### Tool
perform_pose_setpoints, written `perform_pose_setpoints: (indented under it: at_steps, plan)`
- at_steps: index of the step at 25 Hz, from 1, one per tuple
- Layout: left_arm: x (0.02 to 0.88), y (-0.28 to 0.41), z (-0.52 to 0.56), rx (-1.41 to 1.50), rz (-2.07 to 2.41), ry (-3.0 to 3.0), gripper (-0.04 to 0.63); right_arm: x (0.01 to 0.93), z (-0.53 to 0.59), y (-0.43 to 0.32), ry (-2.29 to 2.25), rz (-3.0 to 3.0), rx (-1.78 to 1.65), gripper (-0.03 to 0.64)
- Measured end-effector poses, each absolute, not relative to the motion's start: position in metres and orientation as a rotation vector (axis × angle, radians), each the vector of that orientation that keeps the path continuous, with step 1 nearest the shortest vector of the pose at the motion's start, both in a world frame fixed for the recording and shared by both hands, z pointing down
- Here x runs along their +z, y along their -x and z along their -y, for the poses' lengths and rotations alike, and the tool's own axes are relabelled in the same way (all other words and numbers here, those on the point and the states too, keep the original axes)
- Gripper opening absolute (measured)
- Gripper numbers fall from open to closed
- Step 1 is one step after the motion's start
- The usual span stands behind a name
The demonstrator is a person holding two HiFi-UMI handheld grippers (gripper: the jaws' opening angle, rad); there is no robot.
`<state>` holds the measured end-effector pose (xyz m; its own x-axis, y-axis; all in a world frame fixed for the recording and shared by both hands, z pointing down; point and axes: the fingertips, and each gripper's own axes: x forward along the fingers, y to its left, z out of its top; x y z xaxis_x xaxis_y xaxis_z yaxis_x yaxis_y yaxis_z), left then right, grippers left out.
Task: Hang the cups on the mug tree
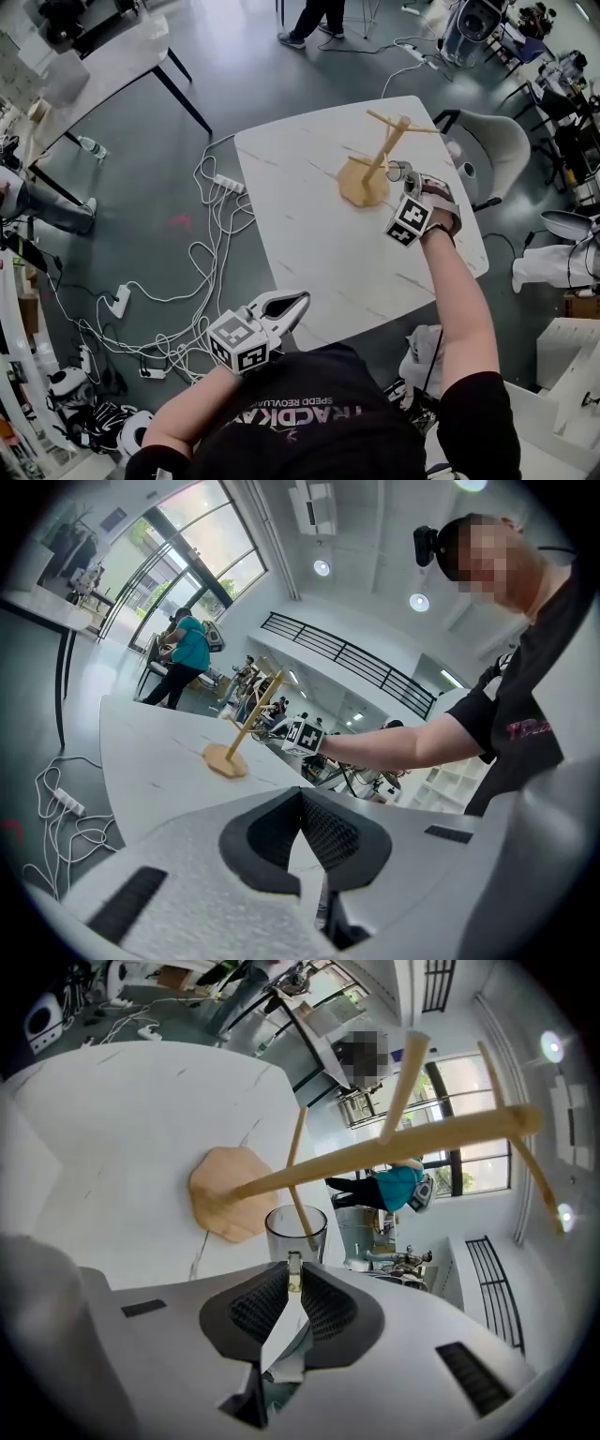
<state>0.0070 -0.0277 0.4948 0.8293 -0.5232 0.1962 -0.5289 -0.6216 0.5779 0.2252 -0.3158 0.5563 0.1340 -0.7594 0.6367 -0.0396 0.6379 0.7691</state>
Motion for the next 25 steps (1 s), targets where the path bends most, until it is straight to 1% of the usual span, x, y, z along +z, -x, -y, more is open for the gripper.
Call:
perform_pose_setpoints:
  at_steps: [20,25]
  plan:
    - [0.499,0.019,0.031,-0.022,0.748,-2.363,-0.003,0.566,0.315,-0.207,-0.531,1.086,-0.765,0.044]
    - [0.498,0.025,0.031,-0.030,0.741,-2.363,-0.003,0.569,0.311,-0.203,-0.513,1.073,-0.742,0.044]
